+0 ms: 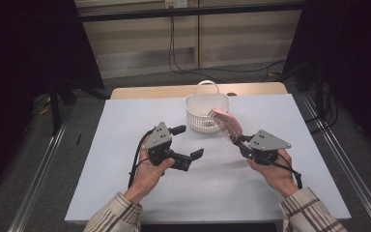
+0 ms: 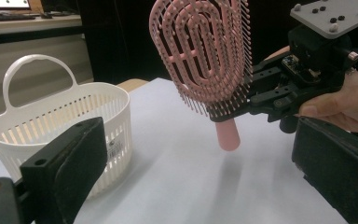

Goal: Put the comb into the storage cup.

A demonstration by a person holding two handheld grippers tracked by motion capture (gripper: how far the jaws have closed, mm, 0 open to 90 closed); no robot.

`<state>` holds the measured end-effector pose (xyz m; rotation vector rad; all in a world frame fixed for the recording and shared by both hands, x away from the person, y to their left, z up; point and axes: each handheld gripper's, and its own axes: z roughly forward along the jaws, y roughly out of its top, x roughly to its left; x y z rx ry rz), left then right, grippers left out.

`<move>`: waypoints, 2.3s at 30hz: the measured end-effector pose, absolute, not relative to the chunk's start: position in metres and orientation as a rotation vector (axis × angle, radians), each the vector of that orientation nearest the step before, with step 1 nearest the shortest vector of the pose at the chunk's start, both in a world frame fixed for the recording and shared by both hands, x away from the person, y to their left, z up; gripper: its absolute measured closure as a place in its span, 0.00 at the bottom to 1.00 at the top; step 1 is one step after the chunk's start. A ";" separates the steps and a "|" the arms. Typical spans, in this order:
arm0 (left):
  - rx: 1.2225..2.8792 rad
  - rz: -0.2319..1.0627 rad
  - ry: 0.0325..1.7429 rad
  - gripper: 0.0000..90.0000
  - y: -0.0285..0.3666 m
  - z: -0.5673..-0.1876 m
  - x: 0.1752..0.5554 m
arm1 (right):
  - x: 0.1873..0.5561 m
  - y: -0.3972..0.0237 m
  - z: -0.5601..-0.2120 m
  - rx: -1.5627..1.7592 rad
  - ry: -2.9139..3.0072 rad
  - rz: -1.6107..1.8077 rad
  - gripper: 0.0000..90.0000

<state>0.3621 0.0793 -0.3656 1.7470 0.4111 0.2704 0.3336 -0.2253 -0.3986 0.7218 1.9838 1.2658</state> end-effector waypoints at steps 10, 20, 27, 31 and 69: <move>1.749 0.203 0.431 0.05 0.080 -0.362 0.364 | 0.336 -0.228 -0.397 0.771 2.004 1.428 0.91; 1.716 0.196 0.425 0.06 0.081 -0.357 0.367 | 0.338 -0.227 -0.398 0.799 2.025 1.551 0.91; 1.725 0.291 0.374 0.05 0.075 -0.358 0.362 | 0.338 -0.226 -0.398 0.812 2.039 1.578 0.91; 1.719 0.254 0.347 0.04 0.071 -0.355 0.362 | 0.339 -0.226 -0.399 0.811 2.044 1.596 0.91; 1.632 0.186 0.293 0.02 0.062 -0.351 0.373 | 0.336 -0.216 -0.407 0.722 2.081 1.764 0.91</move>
